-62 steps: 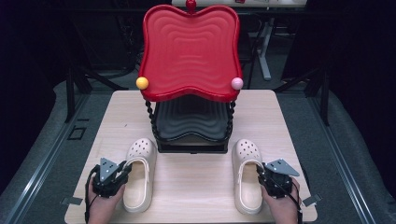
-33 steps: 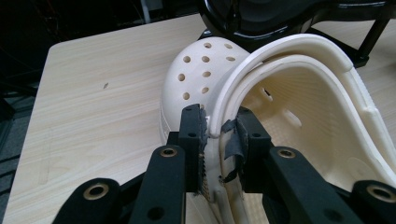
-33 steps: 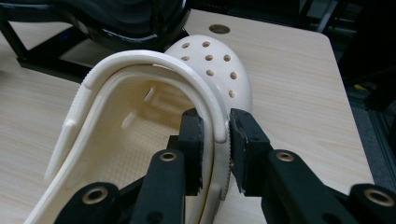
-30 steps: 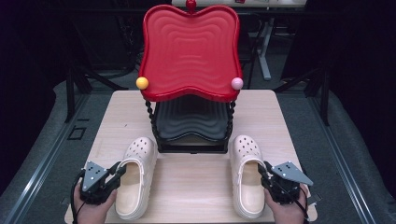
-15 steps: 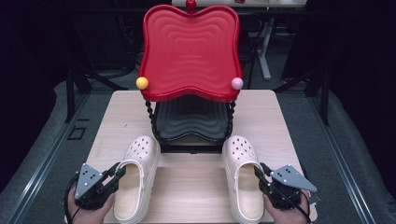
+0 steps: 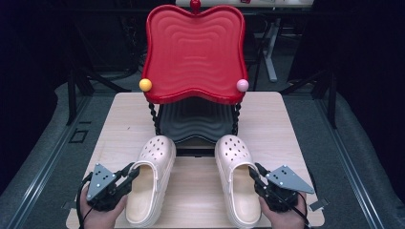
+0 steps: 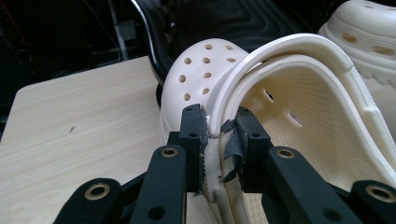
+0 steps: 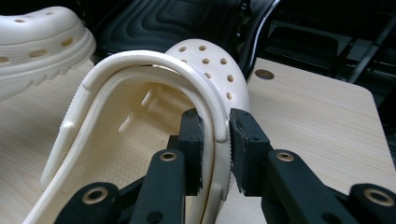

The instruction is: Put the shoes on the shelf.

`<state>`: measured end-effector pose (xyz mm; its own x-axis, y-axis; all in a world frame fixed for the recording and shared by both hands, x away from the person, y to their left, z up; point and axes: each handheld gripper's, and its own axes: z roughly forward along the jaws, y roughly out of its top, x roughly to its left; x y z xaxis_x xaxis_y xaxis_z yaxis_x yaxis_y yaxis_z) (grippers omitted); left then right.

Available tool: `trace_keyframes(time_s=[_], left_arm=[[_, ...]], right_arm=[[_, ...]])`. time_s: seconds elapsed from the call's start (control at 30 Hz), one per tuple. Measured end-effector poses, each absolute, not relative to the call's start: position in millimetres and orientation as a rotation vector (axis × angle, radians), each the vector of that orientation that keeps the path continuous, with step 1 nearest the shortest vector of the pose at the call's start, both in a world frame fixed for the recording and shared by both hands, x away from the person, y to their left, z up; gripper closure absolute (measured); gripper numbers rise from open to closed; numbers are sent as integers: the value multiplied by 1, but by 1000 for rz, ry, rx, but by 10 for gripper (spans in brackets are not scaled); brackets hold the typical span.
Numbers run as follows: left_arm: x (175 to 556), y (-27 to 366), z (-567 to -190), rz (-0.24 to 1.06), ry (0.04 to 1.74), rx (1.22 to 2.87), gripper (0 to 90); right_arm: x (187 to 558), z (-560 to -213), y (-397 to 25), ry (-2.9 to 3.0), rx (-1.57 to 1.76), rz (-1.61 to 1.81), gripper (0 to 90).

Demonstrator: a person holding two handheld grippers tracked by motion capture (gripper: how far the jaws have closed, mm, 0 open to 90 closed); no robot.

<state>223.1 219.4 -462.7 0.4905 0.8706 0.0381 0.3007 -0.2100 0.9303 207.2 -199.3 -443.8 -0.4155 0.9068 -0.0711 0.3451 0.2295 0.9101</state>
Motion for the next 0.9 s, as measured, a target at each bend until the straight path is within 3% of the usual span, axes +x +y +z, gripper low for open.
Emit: trace_keyframes(time_s=[0.9], left_arm=[[277,168,-454,784,933,1764,759]], right_arm=[[264,-438,-159,1891,1124,1175,751]])
